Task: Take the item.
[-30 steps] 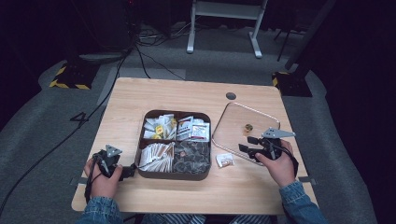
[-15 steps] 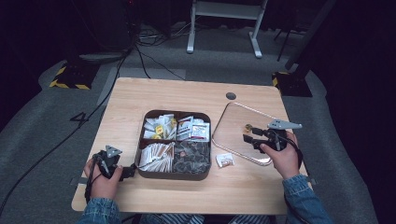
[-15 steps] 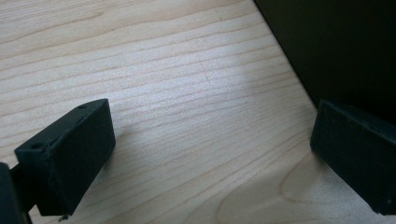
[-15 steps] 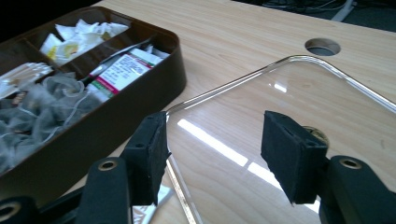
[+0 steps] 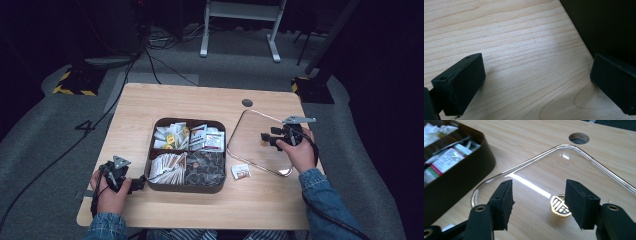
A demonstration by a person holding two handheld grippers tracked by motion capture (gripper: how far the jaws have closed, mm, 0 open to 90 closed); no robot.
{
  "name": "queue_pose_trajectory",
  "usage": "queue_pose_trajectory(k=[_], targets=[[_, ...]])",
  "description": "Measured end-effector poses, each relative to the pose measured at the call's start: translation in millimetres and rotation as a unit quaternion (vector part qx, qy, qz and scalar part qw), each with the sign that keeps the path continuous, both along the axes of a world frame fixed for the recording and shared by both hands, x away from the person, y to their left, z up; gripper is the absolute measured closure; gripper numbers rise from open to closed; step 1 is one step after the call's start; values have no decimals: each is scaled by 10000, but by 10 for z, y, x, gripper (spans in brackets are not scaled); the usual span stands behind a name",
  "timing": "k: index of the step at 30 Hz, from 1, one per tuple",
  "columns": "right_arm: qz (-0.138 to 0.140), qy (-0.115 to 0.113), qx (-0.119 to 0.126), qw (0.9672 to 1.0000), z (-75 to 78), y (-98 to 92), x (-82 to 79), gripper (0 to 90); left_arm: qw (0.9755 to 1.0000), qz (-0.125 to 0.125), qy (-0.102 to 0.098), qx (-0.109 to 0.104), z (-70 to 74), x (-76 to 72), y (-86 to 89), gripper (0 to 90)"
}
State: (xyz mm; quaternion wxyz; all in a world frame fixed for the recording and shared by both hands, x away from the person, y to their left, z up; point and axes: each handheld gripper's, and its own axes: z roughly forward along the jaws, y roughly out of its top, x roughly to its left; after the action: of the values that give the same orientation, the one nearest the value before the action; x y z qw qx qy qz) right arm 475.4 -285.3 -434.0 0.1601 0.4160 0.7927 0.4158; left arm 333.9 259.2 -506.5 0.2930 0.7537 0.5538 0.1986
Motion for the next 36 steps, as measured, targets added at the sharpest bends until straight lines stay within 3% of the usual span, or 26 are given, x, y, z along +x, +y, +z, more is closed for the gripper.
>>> queue_pose_trajectory(k=[17,21,25,36], targets=[[-312,352,-536,9975,-439,23,343,387,10000,-7,-3,-1,0,2,1,0],[-317,462,-673,9962,-541,1,347,503,10000,-7,-1,1,0,2,1,0],[-262,347,-646,9970,-561,-12,337,577,10000,-6,-2,-1,0,2,1,0],[-297,20,-511,9982,-628,-18,300,583,10000,-7,-3,-2,0,2,1,0]])
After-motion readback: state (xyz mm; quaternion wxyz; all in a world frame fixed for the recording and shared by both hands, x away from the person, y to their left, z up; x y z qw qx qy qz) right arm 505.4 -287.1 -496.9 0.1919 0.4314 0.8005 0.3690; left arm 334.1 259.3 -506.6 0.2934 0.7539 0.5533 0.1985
